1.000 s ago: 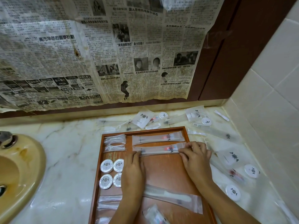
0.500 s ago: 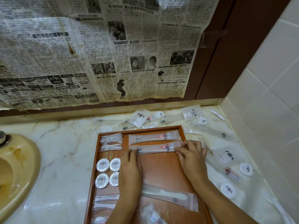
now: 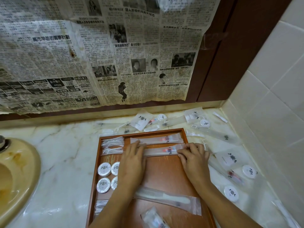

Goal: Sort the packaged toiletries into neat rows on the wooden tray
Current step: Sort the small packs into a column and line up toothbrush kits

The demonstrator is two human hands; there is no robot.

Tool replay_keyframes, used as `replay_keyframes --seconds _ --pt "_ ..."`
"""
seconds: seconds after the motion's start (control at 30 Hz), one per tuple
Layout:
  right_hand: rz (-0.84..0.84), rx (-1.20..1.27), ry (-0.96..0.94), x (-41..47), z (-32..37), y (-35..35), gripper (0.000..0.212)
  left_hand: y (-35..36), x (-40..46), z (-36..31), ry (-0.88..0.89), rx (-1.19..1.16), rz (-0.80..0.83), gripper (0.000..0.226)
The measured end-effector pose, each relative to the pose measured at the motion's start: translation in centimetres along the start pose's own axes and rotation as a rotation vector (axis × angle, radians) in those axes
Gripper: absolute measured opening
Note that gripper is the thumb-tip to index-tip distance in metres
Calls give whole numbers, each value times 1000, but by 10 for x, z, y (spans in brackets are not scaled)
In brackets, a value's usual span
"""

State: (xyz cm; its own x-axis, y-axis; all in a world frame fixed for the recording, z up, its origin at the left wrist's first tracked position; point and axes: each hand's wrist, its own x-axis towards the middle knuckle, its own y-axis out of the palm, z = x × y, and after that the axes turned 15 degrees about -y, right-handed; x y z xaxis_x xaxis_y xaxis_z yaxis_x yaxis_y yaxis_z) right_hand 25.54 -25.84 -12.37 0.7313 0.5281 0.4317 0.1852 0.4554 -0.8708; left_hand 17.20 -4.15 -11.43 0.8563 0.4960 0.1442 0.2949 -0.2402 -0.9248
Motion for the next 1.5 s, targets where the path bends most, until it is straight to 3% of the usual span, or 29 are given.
replay_keyframes --seconds 0.07,0.17,0.43,0.83,1.0,1.5 --pt "10 5 8 0 0 0 10 8 5 2 140 78 -7 56" --pt "16 5 11 0 0 1 10 16 11 5 200 99 -16 48" --pt "19 9 21 3 0 -1 15 25 20 9 193 111 -18 39" --pt "87 -9 22 13 -2 -1 11 28 18 6 173 102 -22 51" --pt "90 -29 18 14 -5 1 11 28 20 7 186 85 -49 39" --pt "87 -31 18 19 -5 1 11 26 24 3 163 21 -14 49"
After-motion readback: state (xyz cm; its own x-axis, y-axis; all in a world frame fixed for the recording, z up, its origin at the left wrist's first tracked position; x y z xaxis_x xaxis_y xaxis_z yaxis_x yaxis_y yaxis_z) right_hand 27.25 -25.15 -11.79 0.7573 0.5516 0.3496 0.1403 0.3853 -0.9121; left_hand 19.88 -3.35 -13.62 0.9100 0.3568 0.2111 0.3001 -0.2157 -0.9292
